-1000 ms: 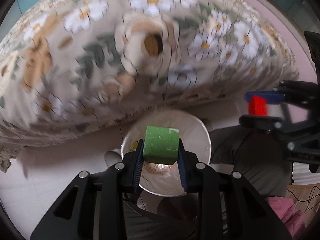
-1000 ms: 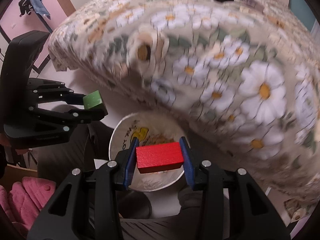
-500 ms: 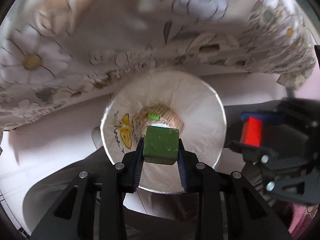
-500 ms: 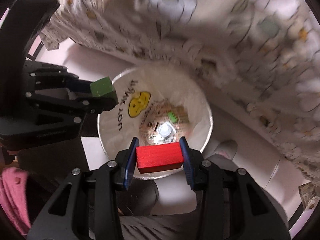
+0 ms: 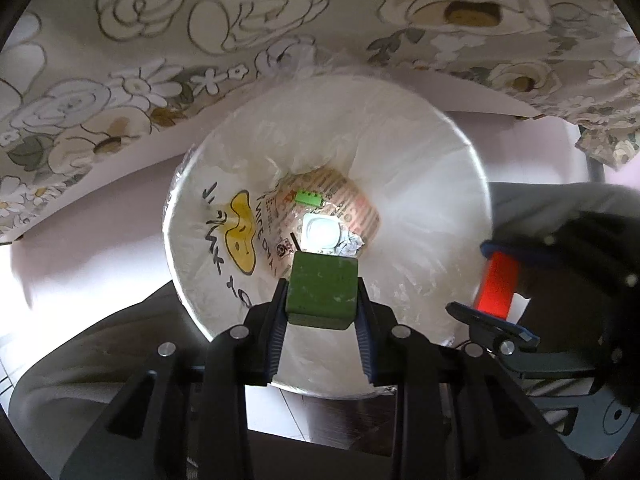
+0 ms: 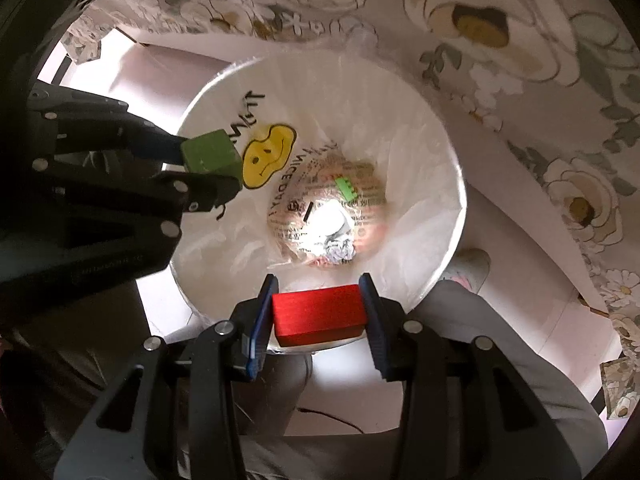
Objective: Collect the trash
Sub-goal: 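Open both tools to drop the green and red blocks into the bin, then move both tools toward the black cylinder and white boxes on the bed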
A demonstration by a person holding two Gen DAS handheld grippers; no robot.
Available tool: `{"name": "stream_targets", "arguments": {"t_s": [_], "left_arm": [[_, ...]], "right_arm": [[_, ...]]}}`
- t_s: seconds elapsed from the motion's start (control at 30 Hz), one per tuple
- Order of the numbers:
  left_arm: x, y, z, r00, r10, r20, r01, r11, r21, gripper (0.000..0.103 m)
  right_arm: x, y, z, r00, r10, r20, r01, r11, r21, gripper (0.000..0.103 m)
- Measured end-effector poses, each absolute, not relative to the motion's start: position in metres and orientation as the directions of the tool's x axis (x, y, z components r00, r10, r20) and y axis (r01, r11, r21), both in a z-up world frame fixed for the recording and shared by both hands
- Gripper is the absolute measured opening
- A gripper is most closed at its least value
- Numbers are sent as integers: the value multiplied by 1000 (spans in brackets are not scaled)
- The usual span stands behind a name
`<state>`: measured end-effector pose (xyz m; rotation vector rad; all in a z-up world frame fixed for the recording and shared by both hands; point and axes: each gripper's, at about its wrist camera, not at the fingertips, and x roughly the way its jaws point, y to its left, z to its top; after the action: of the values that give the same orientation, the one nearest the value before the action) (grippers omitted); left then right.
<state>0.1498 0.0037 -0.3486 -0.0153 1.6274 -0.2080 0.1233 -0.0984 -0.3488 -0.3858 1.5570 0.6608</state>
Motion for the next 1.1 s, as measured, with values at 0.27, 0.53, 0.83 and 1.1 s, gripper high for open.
{"name": "stream_targets", "arguments": {"t_s": [0.27, 0.53, 0.83, 1.1], "left_arm": [[153, 10, -374, -127, -146, -981, 69, 985, -156, 34], [158, 12, -390, -160, -153, -975, 35, 986, -161, 39], [160, 16, -394, -164, -146, -976, 15, 988, -151, 55], [159, 15, -376, -140, -133, -981, 52, 989, -141, 55]], "right_arm": [[126, -93, -368, -151, 99, -984, -607, 776, 171, 43], [129, -81, -382, -158, 64, -985, -625, 766, 150, 43], [137, -85, -390, -180, 68, -981, -585, 795, 162, 54], [138, -91, -369, -153, 85, -985, -601, 783, 161, 54]]}}
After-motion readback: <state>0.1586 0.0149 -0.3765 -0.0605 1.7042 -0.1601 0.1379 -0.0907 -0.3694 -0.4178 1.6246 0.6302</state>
